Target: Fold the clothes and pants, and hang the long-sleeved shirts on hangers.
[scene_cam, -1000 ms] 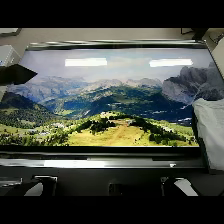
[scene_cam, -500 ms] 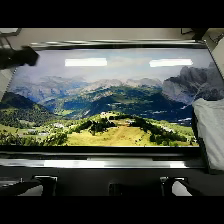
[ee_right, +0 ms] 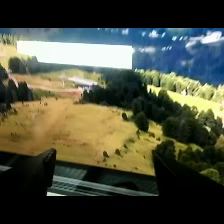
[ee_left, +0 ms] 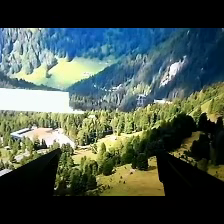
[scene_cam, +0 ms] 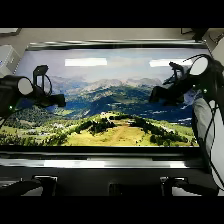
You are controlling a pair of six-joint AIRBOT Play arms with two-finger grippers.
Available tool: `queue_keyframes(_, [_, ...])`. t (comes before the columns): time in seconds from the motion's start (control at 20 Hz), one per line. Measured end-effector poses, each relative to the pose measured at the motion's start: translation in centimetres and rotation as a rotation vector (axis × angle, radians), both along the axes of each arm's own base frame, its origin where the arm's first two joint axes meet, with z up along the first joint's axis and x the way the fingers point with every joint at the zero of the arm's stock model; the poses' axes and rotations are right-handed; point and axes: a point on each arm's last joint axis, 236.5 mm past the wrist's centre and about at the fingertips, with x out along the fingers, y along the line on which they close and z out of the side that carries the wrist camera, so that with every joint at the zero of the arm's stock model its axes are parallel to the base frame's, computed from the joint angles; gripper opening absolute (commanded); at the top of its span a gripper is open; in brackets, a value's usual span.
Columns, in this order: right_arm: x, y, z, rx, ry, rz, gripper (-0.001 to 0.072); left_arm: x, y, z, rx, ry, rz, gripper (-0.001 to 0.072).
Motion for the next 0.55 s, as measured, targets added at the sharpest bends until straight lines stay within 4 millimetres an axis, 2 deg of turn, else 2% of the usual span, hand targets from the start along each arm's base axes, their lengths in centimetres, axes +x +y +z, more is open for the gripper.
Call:
queue_keyframes(0.15, [-0.7, 0.92, -0.53, -0.007, 0.032, 0.03, 0.0698, -0.54, 0.07, -0.83, 0.021, -0.001, -0.005, 0.0711])
queue_keyframes(0.55, [-1.21, 1.32, -0.83, -0.014, 0.054, 0.046, 0.0698, -0.74, 0.19, -1.25, 0.037, -0.007, -0.008, 0.071])
